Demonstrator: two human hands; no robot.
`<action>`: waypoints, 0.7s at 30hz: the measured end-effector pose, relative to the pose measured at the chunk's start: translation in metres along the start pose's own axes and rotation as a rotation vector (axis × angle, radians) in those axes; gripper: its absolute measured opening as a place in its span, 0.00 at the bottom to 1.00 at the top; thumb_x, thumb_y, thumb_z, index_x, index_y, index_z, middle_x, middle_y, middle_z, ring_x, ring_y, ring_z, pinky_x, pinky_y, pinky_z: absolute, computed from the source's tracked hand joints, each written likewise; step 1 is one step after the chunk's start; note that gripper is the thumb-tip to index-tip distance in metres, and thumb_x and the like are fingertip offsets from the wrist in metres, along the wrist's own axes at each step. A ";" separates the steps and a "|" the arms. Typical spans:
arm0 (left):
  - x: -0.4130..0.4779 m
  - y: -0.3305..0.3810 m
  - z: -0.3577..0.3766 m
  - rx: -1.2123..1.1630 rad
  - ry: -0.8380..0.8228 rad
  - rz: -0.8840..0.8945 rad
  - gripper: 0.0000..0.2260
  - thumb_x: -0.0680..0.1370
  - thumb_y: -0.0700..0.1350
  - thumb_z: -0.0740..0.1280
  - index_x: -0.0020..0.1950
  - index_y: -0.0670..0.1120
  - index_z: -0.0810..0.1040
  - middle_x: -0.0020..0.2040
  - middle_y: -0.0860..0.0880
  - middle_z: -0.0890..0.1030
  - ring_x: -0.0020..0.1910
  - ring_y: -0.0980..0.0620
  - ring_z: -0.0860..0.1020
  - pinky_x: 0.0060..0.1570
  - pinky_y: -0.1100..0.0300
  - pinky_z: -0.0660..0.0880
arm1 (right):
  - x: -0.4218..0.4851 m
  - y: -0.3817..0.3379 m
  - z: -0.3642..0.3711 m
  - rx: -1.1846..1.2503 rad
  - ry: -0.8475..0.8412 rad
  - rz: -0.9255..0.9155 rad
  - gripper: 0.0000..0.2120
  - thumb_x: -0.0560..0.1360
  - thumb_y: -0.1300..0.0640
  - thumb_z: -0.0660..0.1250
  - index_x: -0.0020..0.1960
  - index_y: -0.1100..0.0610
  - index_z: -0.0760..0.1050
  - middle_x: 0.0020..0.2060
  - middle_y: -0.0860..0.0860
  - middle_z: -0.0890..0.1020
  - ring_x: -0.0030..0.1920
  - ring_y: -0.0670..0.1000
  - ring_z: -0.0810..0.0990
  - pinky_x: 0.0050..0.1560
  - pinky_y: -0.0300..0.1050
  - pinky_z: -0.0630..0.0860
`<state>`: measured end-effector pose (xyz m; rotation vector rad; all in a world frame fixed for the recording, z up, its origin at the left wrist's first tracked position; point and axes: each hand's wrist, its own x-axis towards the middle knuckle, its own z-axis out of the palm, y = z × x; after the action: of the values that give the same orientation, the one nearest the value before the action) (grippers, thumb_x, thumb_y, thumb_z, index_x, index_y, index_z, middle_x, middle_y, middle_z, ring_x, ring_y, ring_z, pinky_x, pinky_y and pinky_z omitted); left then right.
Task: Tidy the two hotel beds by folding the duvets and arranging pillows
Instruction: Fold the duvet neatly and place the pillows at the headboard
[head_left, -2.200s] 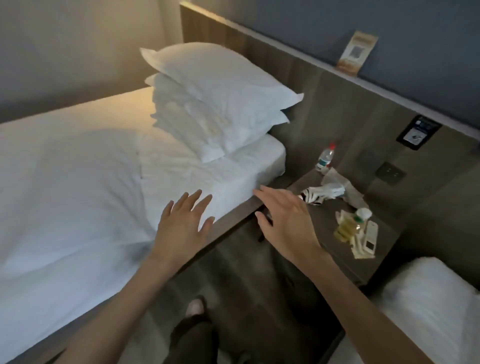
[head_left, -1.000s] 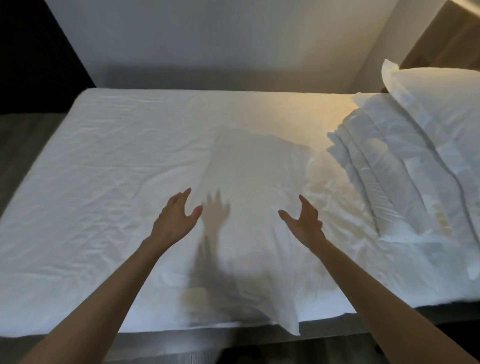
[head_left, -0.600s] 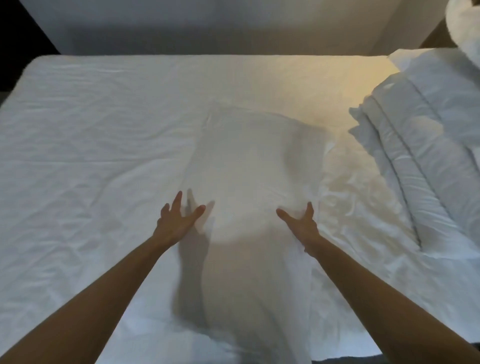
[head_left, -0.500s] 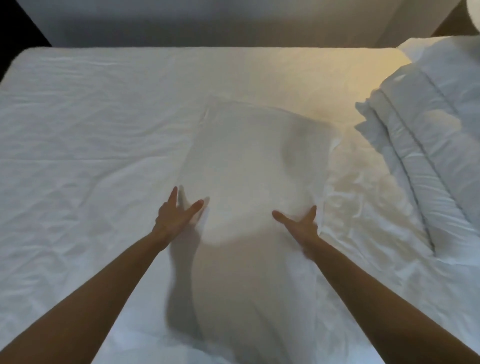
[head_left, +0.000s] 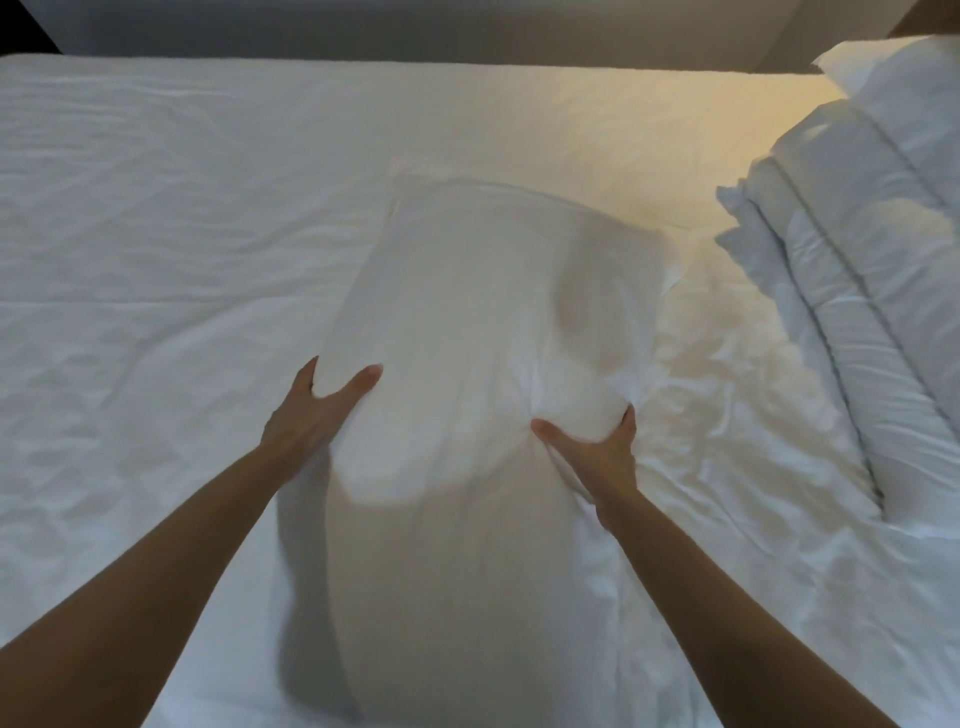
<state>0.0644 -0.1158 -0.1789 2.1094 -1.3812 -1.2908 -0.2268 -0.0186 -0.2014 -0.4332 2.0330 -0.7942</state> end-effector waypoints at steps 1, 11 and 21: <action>-0.007 0.005 -0.002 -0.027 -0.006 0.018 0.43 0.59 0.80 0.64 0.70 0.61 0.67 0.61 0.58 0.77 0.60 0.49 0.76 0.65 0.45 0.70 | -0.005 -0.002 -0.005 0.003 0.006 -0.022 0.61 0.58 0.37 0.80 0.78 0.45 0.45 0.73 0.56 0.64 0.71 0.61 0.66 0.70 0.59 0.65; -0.111 0.037 -0.021 -0.235 0.036 0.035 0.33 0.69 0.68 0.69 0.68 0.52 0.73 0.59 0.51 0.78 0.55 0.49 0.76 0.55 0.54 0.70 | -0.094 -0.042 -0.069 -0.150 0.251 -0.129 0.48 0.62 0.30 0.72 0.72 0.54 0.62 0.62 0.54 0.77 0.61 0.59 0.77 0.60 0.54 0.74; -0.215 0.066 -0.075 -0.330 0.036 0.197 0.29 0.68 0.67 0.71 0.64 0.54 0.76 0.57 0.53 0.80 0.55 0.50 0.78 0.56 0.52 0.74 | -0.219 -0.068 -0.132 -0.100 0.418 -0.284 0.47 0.61 0.30 0.73 0.71 0.53 0.64 0.61 0.52 0.78 0.62 0.57 0.76 0.60 0.53 0.71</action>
<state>0.0593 0.0185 0.0160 1.7250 -1.2288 -1.2921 -0.2169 0.1047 0.0325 -0.6675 2.4401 -1.0243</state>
